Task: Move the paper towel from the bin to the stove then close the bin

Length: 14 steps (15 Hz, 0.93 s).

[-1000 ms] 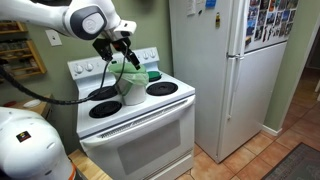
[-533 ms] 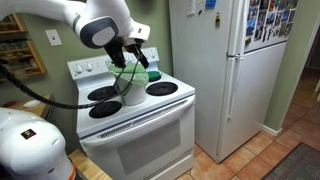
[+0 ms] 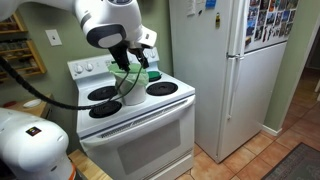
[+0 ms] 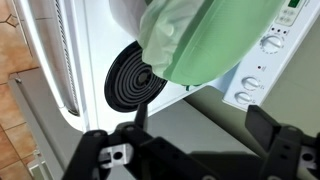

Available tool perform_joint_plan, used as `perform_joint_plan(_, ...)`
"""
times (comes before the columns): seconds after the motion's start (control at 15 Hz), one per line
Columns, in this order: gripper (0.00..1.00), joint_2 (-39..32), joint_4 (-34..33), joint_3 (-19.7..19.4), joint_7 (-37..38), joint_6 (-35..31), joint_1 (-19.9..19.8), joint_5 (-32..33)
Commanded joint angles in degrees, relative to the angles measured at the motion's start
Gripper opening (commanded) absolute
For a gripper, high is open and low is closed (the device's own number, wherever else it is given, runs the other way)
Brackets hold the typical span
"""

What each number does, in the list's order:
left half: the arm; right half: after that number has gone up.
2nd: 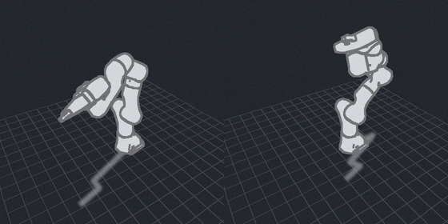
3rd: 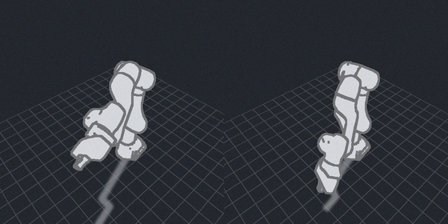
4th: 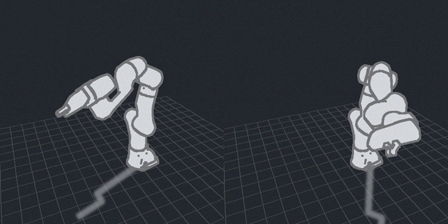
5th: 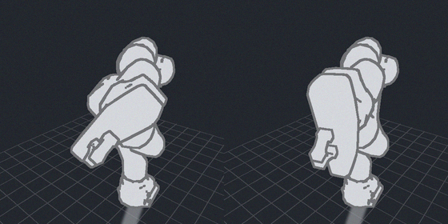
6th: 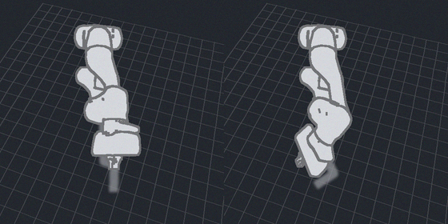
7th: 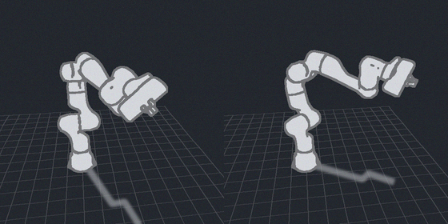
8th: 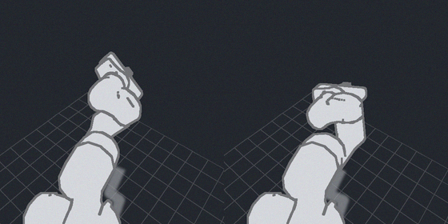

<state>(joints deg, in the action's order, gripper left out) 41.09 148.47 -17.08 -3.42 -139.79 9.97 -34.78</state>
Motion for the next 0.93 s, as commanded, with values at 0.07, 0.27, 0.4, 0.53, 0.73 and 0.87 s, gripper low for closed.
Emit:
perform_joint_plan(0.07, 1.0, -0.4, -0.3, 1.7, -1.0, 0.8, -2.0, -1.5)
perform_joint_plan(0.27, 1.0, -0.4, -0.3, 1.8, -1.0, 0.8, -2.1, -1.5)
perform_joint_plan(0.4, 1.0, -0.4, -0.3, 1.8, -1.0, 0.8, -2.1, -1.5)
perform_joint_plan(0.53, 1.0, -1.8, -1.7, 1.1, -1.1, 1.2, -1.9, -2.3)
perform_joint_plan(0.73, 1.0, -5.5, -5.4, 0.9, 1.3, 6.0, -2.7, -2.1)
perform_joint_plan(0.87, 1.0, -8.6, -8.5, -0.3, 1.2, 11.9, -2.8, -3.2)
